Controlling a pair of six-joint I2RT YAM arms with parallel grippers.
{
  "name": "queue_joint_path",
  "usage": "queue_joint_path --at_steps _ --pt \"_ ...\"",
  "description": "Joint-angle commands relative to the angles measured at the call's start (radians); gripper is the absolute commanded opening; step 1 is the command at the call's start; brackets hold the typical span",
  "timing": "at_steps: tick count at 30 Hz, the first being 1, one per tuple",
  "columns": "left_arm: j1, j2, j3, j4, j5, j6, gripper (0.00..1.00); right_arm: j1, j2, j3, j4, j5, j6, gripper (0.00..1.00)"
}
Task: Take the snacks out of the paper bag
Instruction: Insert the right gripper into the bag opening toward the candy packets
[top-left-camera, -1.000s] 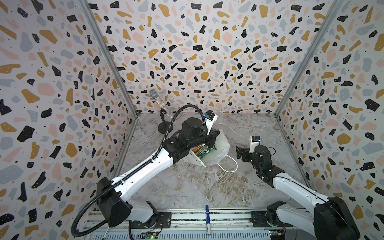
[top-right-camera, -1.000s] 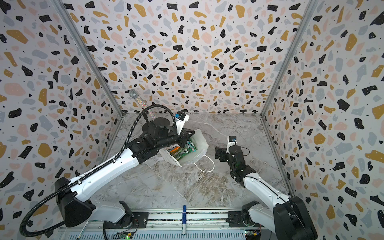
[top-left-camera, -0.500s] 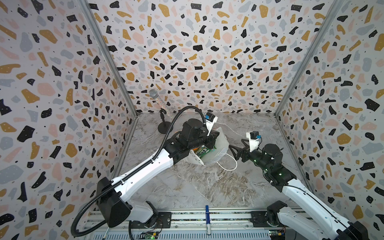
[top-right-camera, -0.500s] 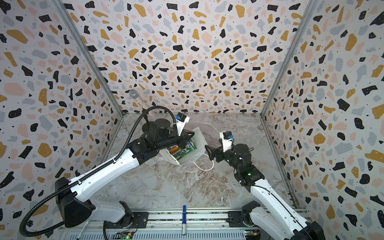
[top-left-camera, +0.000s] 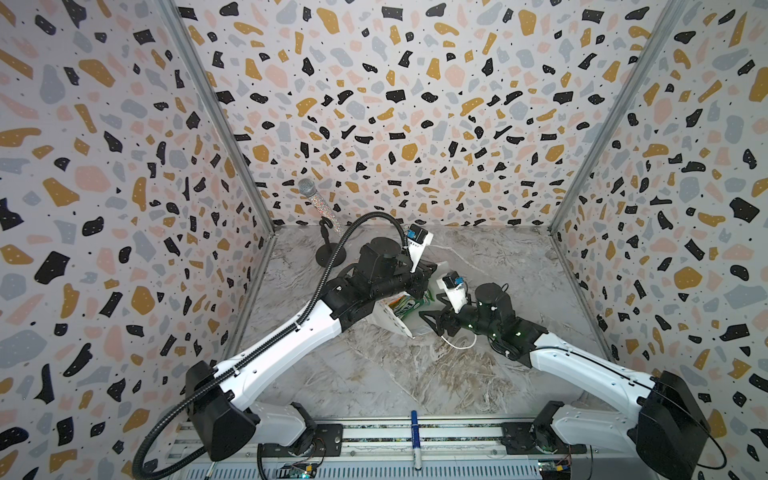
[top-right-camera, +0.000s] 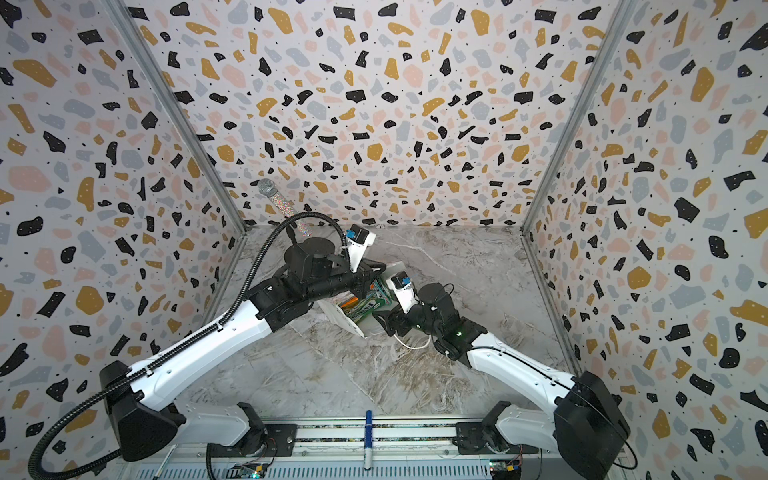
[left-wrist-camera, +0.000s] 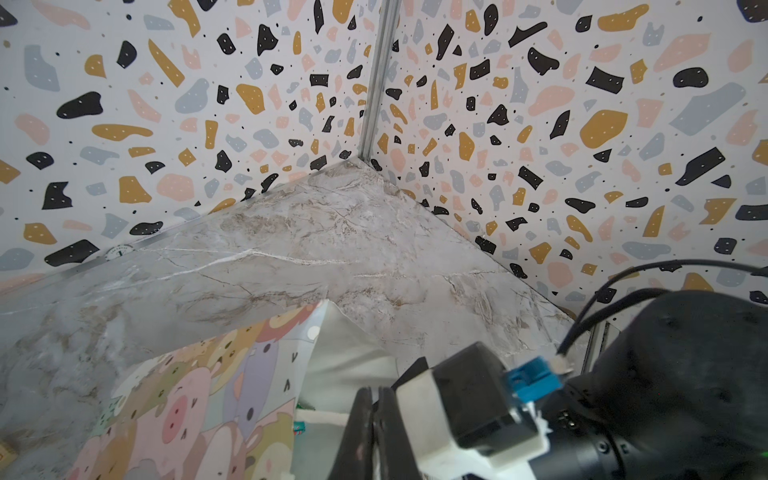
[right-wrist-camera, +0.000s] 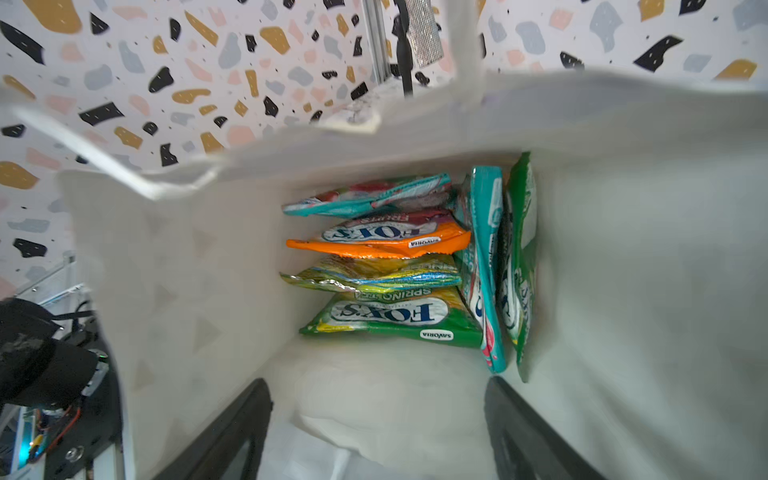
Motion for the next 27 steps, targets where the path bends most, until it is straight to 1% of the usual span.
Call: queue_joint_path --at_steps 1,7,13,20,23,27 --pt "-0.008 -0.034 -0.012 0.025 -0.019 0.040 0.00 0.019 0.004 0.007 -0.006 0.068 -0.019 0.81" --pt "-0.008 -0.040 -0.004 0.000 -0.096 0.094 0.00 0.048 0.030 -0.014 -0.044 0.131 -0.030 0.81" --pt "-0.006 -0.045 -0.003 -0.008 -0.188 0.148 0.00 0.069 0.034 -0.057 -0.050 0.168 -0.045 0.80" --pt "-0.006 -0.058 -0.030 0.015 -0.222 0.200 0.00 0.087 0.071 -0.062 -0.056 0.201 -0.064 0.80" --pt "-0.006 -0.066 -0.054 0.035 -0.234 0.207 0.00 0.096 0.093 -0.046 -0.056 0.209 -0.071 0.80" --pt "-0.003 -0.084 -0.098 0.078 -0.254 0.208 0.00 0.105 0.120 -0.011 -0.056 0.249 -0.076 0.78"
